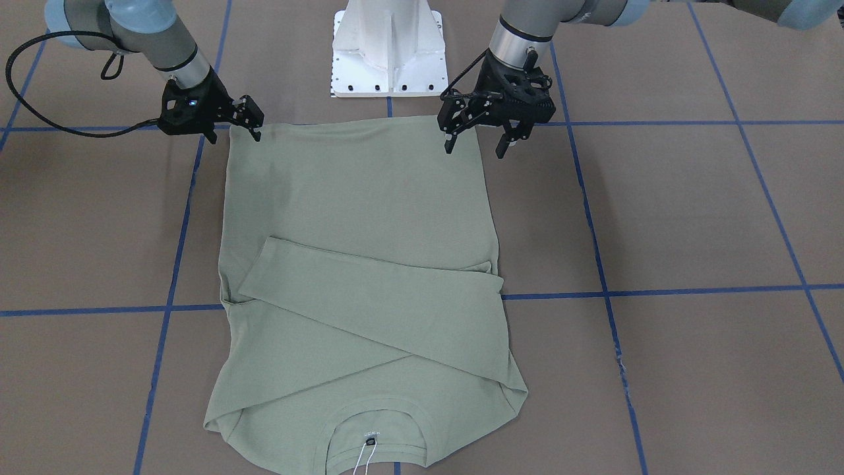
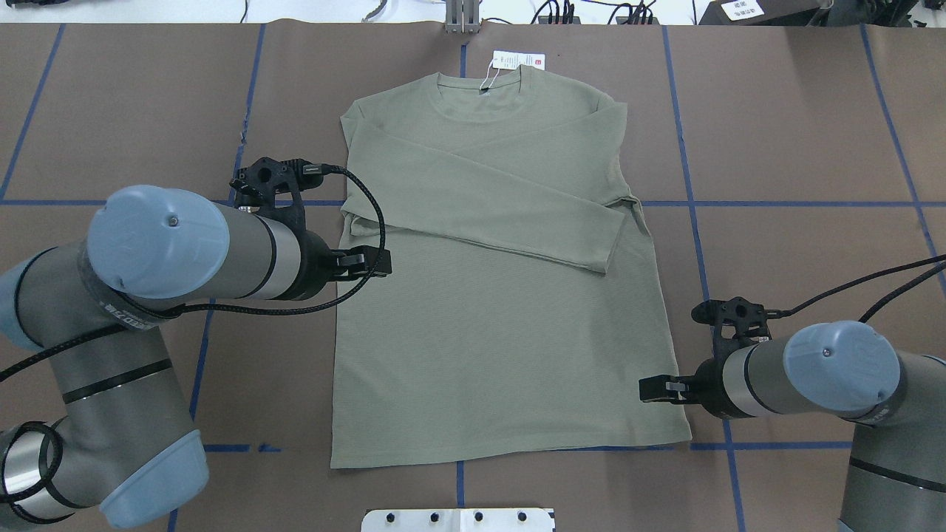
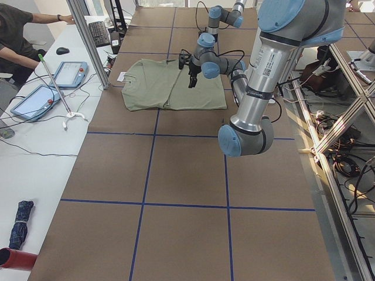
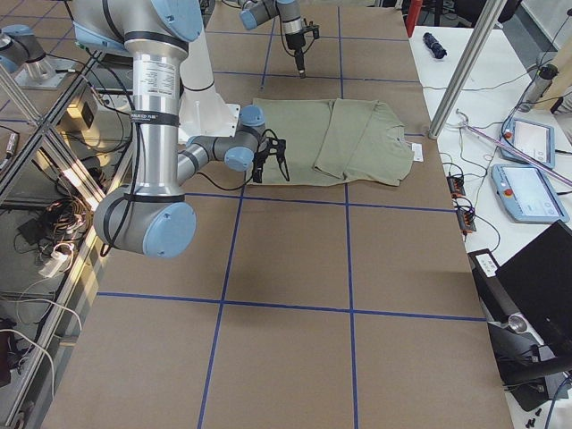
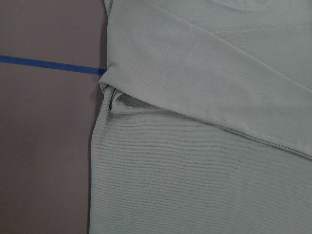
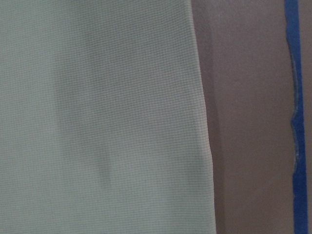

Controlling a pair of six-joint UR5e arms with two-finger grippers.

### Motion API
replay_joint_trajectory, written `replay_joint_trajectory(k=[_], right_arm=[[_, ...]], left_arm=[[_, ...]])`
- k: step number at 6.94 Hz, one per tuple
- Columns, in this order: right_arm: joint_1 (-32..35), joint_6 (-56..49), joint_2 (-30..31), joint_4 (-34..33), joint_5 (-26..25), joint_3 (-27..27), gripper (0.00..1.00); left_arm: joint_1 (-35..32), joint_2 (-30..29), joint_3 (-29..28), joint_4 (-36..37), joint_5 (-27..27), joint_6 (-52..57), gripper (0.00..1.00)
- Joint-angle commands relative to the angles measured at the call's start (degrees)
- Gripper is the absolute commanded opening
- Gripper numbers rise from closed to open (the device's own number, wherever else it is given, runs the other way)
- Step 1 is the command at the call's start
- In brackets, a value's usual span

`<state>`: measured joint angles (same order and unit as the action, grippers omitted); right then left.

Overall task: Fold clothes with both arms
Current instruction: 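Move both grippers to the shirt's side edges near the hem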

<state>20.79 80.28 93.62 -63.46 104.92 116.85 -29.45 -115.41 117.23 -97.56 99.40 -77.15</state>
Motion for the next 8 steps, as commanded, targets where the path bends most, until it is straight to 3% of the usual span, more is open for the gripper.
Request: replay_joint_trajectory(k=[1,2,4,5,6,8], right_arm=[[-0.93,0.4,0.77,0.18,0.63,-0.92,0.98],[-1.8,0.4,1.03,0.18,0.55,-1.27,0.91],[-2.51,0.4,1.03,0.18,0.73,-1.19,0.88],[-2.69,0.4,1.03,0.18,0.81,-1.19,0.8],[-2.69,0.31,1.03,0.18,1.16,-1.1,0.65],[-2.78,0.31,1.03,0.27,1.25,-1.1,0.2]], left_arm=[[0.01,-0.08,0.19,-0.09,0.0,-0.02,1.0],[0.01,0.01,0.19,-0.09,0.0,0.06,1.0],[0.01,-0.08,0.19,-0.09,0.0,0.07,1.0],[0.01,-0.08,0.19,-0.09,0.0,0.07,1.0],[0.01,0.01,0.19,-0.09,0.0,0.07,1.0],[0.01,0.01,0.1,-0.09,0.0,0.07,1.0]])
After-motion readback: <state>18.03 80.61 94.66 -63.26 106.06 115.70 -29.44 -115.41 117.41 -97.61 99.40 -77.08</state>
